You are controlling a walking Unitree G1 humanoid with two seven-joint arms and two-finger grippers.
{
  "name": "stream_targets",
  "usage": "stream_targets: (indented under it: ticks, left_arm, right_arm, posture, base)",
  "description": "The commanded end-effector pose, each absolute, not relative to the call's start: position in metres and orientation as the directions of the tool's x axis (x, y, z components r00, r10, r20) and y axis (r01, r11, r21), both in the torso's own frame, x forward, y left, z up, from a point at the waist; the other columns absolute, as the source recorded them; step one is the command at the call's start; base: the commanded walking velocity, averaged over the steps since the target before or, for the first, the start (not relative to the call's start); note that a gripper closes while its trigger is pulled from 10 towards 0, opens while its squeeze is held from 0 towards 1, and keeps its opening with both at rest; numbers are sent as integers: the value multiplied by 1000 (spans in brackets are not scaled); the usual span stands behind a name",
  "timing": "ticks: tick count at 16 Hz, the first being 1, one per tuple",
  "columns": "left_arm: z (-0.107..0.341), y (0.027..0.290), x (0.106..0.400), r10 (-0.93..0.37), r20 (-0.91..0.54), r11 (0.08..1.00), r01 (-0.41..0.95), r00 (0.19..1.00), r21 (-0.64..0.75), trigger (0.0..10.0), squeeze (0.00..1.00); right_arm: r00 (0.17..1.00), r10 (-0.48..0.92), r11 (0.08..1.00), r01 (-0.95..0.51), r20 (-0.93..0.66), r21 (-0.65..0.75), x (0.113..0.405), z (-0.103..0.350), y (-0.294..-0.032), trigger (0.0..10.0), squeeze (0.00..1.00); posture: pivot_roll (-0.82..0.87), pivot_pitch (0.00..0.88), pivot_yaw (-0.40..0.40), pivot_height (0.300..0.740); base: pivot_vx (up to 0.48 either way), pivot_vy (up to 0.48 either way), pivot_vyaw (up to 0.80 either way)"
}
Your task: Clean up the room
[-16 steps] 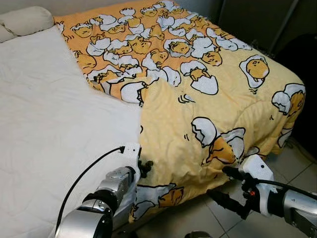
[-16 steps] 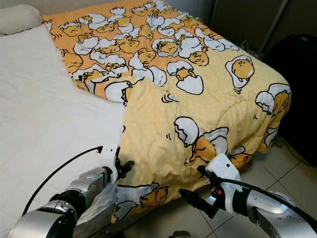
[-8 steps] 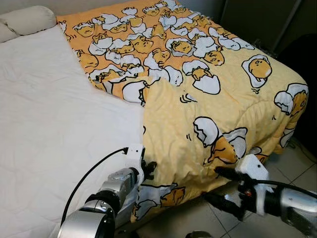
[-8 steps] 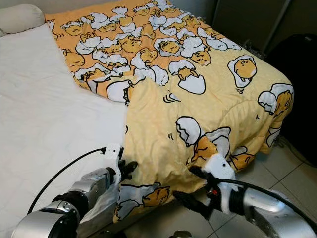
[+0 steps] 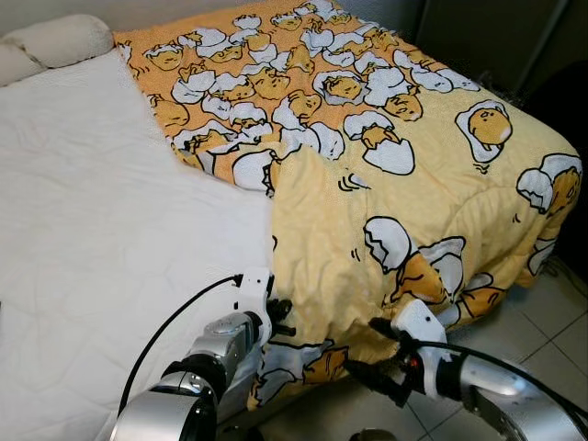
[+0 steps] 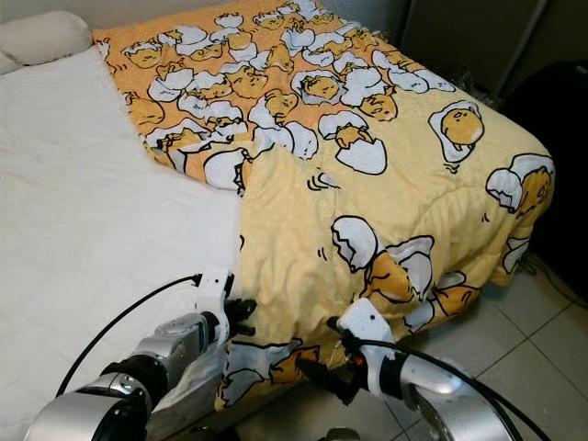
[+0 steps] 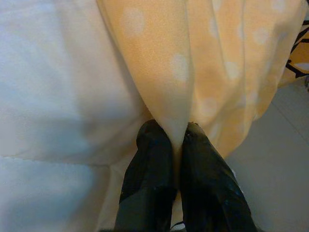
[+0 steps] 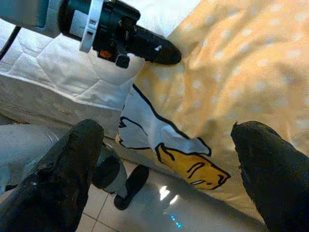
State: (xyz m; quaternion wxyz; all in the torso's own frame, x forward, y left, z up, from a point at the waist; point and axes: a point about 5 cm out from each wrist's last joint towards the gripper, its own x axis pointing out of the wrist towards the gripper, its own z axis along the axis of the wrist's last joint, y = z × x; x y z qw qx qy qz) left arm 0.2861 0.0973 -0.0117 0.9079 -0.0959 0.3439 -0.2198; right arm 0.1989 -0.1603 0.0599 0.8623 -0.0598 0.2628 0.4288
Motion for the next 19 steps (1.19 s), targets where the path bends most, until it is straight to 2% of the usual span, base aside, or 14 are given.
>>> stream_targets:
  ticks: [1,5,7,8,10,13,14,15,16,17,18,19]
  left_arm:
    - [-11,97,287,-476,-573,879,353,667,-320,0,0]
    - [-9,99,287,-504,-551,864,392,666,-316,0,0]
    - [-12,101,276,-565,-540,816,521,624,-252,0,0]
    - [-13,101,275,-573,-540,808,537,616,-245,0,0]
    - [-19,106,244,-644,-560,717,666,521,-205,0,0]
    - [-13,111,205,-733,-564,590,768,380,-249,0,0]
    - [-2,106,189,-807,-523,462,844,274,-272,0,0]
    - [1,103,185,-823,-517,418,866,233,-274,0,0]
    - [3,100,193,-797,-534,457,860,283,-226,10000,0]
    - [5,97,200,-789,-530,494,834,311,-245,10000,90]
    - [6,97,205,-780,-538,501,834,319,-232,10000,1000]
    - [8,97,210,-766,-548,511,836,336,-201,10000,1000]
  right_arm:
    - [473,722,598,-793,-505,113,200,57,-158,10000,0]
    - [474,735,588,-801,-484,109,206,55,-157,10000,0]
    - [494,732,595,-799,-470,86,207,58,-161,10000,0]
    - [496,731,596,-799,-468,84,207,59,-162,10000,0]
    - [555,712,641,-764,-430,76,207,70,-174,10000,0]
    - [566,705,650,-757,-427,69,207,74,-182,10000,0]
    - [554,709,640,-766,-436,66,205,73,-182,10000,0]
    - [545,712,632,-772,-443,65,205,72,-182,10000,0]
    - [534,716,621,-781,-450,62,205,70,-180,10000,0]
    - [526,719,613,-788,-454,60,205,70,-178,10000,0]
    - [520,723,607,-792,-454,59,205,70,-176,10000,0]
    - [516,727,603,-795,-453,60,205,70,-175,10000,0]
  posture:
    - [-266,62,84,740]
    - [-231,46,81,740]
    - [-229,49,89,740]
    - [-229,49,89,740]
    - [-212,56,83,740]
    - [-200,58,76,740]
    - [-196,56,70,740]
    - [-192,53,67,740]
    - [-191,51,66,740]
    - [-197,46,64,740]
    - [-198,45,64,740]
    - [-197,42,65,740]
  base:
    - [0,0,0]
    - [0,0,0]
    - [0,0,0]
    - [0,0,0]
    - [0,0,0]
    - [0,0,0]
    - [0,0,0]
    - [0,0,0]
    - [0,0,0]
    - [0,0,0]
    - [0,0,0]
    - [0,0,0]
